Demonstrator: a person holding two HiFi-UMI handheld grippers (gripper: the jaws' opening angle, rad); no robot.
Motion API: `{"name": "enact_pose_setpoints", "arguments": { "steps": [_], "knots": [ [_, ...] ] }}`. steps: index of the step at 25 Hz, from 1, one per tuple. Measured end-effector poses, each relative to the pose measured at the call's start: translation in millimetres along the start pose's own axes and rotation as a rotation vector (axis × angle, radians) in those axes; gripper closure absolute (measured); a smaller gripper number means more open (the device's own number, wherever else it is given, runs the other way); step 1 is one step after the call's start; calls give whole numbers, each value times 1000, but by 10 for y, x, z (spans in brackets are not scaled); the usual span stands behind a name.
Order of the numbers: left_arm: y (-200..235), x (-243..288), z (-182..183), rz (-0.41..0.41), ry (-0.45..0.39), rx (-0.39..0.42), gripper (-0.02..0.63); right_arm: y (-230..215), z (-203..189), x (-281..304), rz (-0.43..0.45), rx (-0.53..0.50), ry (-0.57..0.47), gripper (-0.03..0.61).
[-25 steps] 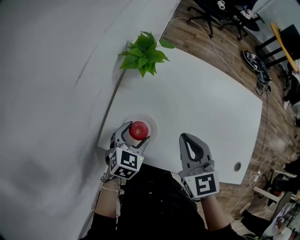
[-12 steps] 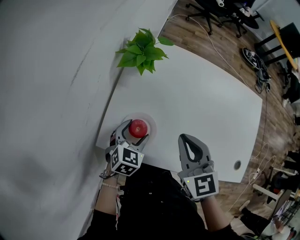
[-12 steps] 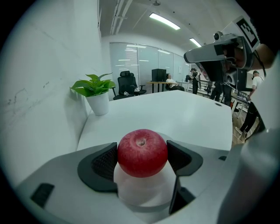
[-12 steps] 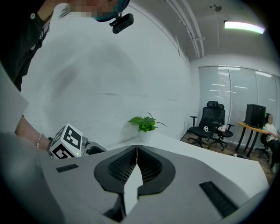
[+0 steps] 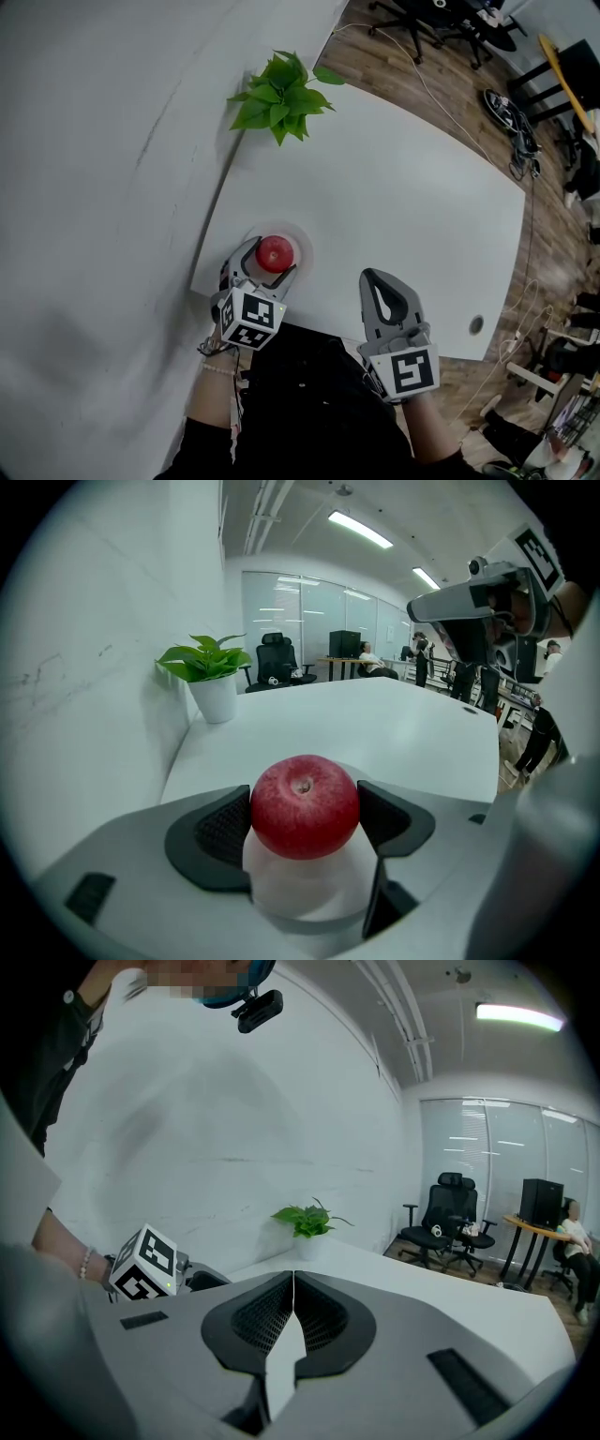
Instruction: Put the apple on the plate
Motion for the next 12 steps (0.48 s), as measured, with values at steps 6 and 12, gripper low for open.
{"name": "enact_pose_setpoints", "arguments": {
  "steps": [6, 12],
  "knots": [
    [-5, -3, -28, -11, 1, -16, 245, 52, -47, -7, 26, -7, -7, 537],
    [-1, -35, -50, -13, -10, -60, 245, -7, -42, -8, 3, -4, -4, 537]
  ]
}}
Point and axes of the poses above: the fingertips, and each gripper's own axes: x forward along the fingers, y to its left, z out of its top, the point moved 6 cm from there along -x, backward along the fingers, and after that the axes turned 6 degrees about -y, right-handed, at the moved point
